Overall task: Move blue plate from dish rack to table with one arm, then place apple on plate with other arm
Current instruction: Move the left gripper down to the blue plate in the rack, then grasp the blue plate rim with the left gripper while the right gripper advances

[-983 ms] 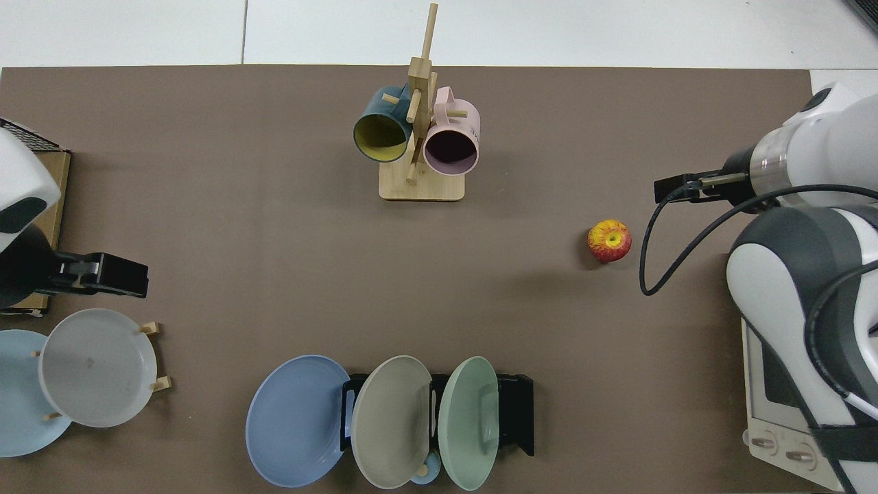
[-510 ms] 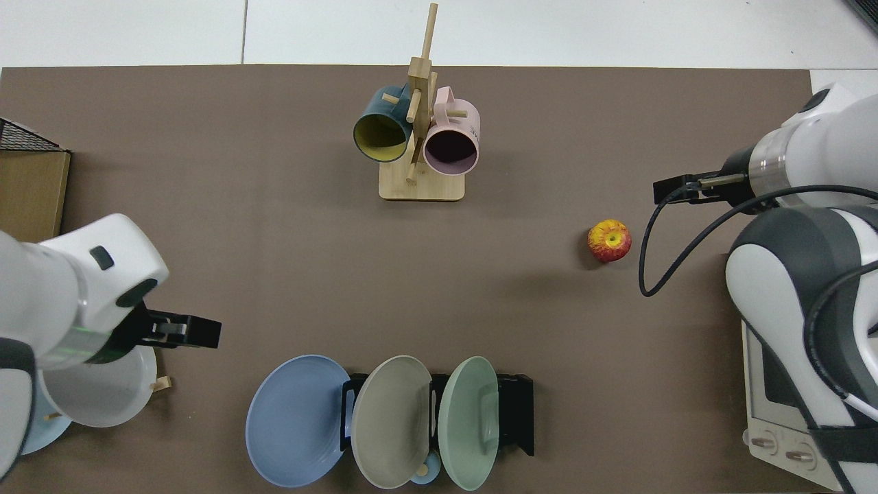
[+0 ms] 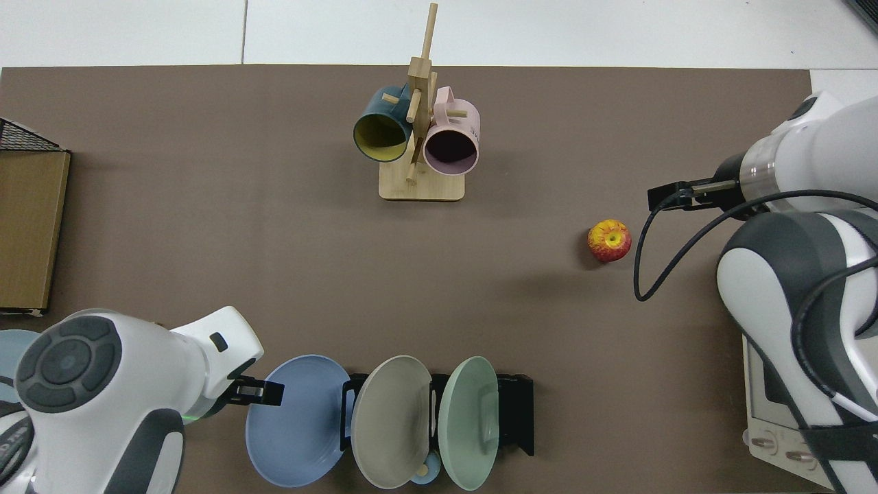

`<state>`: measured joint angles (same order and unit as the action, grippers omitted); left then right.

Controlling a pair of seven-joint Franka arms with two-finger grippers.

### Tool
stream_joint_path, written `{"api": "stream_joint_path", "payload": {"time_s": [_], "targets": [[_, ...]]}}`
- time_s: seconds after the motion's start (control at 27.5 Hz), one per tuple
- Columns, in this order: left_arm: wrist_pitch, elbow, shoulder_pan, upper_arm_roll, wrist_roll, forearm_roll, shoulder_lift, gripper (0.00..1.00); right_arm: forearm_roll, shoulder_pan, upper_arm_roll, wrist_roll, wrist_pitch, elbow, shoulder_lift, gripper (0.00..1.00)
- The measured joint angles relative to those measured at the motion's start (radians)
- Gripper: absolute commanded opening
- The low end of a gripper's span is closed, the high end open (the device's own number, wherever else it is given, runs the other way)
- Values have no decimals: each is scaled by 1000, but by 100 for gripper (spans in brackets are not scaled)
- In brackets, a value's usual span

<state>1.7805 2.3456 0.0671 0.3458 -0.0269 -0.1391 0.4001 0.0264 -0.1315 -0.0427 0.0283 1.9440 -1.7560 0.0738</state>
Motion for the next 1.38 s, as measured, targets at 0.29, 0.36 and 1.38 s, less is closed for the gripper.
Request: {"api": "stream_joint_path", "payload": {"time_s": [0.29, 0.36, 1.38], "targets": [[33, 111, -22, 12, 8, -58, 38, 93, -6, -25, 2, 1, 43, -20, 7, 100], [38, 127, -32, 14, 8, -61, 39, 73, -7, -25, 2, 1, 63, -24, 15, 100], [5, 87, -48, 67, -71, 55, 58, 0, -19, -59, 2, 22, 321, -47, 304, 100]]}}
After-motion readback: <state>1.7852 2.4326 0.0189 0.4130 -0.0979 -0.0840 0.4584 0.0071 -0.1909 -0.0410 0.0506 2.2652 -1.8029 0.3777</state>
